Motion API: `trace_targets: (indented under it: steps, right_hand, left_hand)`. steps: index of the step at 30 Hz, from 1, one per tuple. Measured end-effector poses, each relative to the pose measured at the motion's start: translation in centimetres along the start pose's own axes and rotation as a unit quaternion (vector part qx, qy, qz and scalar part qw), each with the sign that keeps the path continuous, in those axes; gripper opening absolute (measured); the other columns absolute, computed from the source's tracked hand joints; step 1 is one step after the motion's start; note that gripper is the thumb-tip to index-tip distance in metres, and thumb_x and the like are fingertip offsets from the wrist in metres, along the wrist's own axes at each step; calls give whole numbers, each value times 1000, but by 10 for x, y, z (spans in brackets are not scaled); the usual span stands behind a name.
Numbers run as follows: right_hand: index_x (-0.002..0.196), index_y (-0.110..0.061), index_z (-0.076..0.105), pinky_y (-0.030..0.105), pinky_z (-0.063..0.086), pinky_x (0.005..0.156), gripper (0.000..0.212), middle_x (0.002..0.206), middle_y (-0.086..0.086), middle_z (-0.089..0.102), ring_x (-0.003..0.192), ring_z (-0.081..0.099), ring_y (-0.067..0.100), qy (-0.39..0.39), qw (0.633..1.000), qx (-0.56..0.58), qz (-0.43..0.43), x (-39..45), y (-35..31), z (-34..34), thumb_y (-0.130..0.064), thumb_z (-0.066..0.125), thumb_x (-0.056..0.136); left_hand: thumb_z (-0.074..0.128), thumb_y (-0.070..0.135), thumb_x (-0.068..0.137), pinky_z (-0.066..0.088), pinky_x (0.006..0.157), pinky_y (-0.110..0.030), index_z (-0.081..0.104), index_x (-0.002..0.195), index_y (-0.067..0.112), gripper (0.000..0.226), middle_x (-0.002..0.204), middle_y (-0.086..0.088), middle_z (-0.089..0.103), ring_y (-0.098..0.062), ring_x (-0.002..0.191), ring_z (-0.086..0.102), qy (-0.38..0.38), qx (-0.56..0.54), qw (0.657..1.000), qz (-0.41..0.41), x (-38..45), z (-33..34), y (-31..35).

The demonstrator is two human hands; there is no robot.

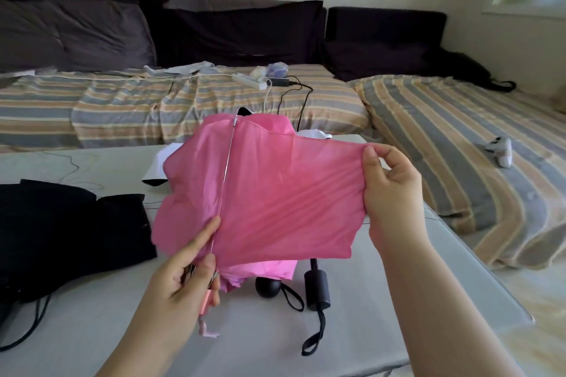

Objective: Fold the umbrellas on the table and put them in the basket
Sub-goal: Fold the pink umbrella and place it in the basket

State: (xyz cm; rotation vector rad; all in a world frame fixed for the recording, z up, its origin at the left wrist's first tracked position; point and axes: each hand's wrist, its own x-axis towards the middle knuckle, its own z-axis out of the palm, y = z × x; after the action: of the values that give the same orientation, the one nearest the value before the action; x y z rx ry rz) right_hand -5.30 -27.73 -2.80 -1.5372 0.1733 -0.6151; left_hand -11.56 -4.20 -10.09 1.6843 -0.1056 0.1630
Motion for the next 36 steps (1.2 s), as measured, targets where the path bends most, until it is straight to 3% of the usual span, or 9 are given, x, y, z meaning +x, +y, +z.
trace_targets:
  steps: [9, 12, 14, 18, 22, 26, 29, 32, 36]
  right_hand:
    - [70, -12, 58, 25, 42, 56, 32, 57, 2, 48, 53, 43, 14, -54, 982, 156, 93, 7, 2, -9, -23, 50, 99]
    - [85, -12, 68, 41, 52, 71, 39, 81, 14, 68, 71, 63, 31, -171, 969, 64, 168, -3, 10, -5, -44, 51, 95]
    - [98, -11, 69, 41, 57, 78, 35, 93, 7, 75, 87, 71, 24, -252, 949, -1, 191, -18, 18, 2, -42, 61, 86]
    - [73, -3, 54, 33, 39, 56, 32, 60, 3, 52, 58, 48, 21, -130, 982, -100, 97, -25, 25, 12, -25, 55, 96]
    - [64, -10, 36, 23, 26, 45, 41, 55, 0, 34, 51, 31, 17, -77, 977, -196, 27, -17, 32, 15, -30, 49, 98]
    - [109, -15, 54, 28, 34, 58, 23, 78, -1, 63, 69, 55, 15, -67, 947, -304, 78, -12, 43, 12, -29, 60, 92]
    - [126, -19, 47, 23, 35, 68, 45, 95, -1, 57, 83, 49, 8, -32, 946, -315, -65, -29, 27, 19, -23, 67, 86]
    - [117, -21, 58, 7, 39, 79, 31, 95, -8, 54, 89, 50, -2, -132, 909, -265, -293, -60, -1, 52, -20, 66, 88]
    - [122, -29, 63, 39, 24, 110, 49, 131, -12, 55, 134, 37, 13, -308, 812, -368, -332, -63, 11, 85, -51, 38, 87]
  left_hand:
    - [47, 6, 94, 42, 48, -14, 55, 108, 62, 58, 53, -4, 51, -8, 47, 46, -12, 12, 1000, -2, -3, -5, 2]
    - [47, 7, 95, 45, 53, -15, 55, 108, 65, 60, 54, -2, 52, -10, 50, 48, -6, 21, 1000, -2, -3, -5, 1]
    - [47, 7, 95, 45, 54, -15, 52, 112, 66, 61, 54, -2, 52, -7, 49, 47, 0, 21, 1000, -3, -3, -4, 2]
    - [49, 9, 94, 44, 52, -15, 49, 123, 57, 56, 54, -2, 53, -6, 46, 46, 34, -7, 999, -3, -2, -3, 5]
    - [49, 10, 94, 42, 51, -14, 50, 123, 52, 51, 54, -2, 52, -5, 47, 46, 45, -14, 999, 3, -3, 1, 11]
    - [51, 15, 95, 43, 57, -11, 46, 117, 70, 60, 60, 1, 56, -4, 50, 51, 58, 56, 997, 8, -4, 2, 4]
    - [55, 19, 93, 44, 57, -10, 33, 112, 80, 68, 63, 5, 57, -4, 51, 56, 86, 152, 984, 17, -2, 6, -9]
    - [47, 37, 93, 44, 57, -10, 23, 115, 81, 55, 60, 9, 60, -2, 62, 59, 117, 196, 972, 52, -3, 19, -16]
    - [28, 57, 79, 40, 51, -8, 9, 122, 76, 50, 76, 9, 70, -7, 65, 64, 133, 260, 950, 112, -10, 34, -25]
